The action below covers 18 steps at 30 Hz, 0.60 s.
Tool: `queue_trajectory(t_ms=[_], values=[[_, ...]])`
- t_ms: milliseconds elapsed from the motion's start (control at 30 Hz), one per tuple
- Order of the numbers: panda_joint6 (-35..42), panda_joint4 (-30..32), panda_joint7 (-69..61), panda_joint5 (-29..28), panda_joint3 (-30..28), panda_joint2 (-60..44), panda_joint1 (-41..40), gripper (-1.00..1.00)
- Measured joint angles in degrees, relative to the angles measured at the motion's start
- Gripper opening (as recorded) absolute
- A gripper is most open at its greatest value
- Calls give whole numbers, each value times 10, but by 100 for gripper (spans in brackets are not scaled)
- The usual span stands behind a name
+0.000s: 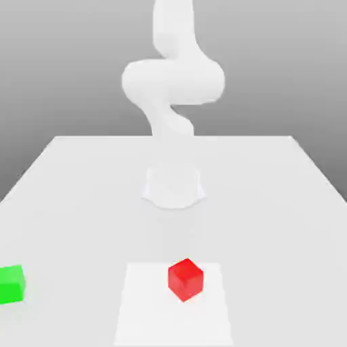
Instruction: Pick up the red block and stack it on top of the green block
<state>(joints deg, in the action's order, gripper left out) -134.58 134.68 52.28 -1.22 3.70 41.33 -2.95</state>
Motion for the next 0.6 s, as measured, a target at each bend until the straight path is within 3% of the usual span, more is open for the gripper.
queue_trajectory(t_ms=[300,600], values=[[-109,112,256,-49,108,-188,-96,0],[-216,220,460,-40,144,-359,-129,0]])
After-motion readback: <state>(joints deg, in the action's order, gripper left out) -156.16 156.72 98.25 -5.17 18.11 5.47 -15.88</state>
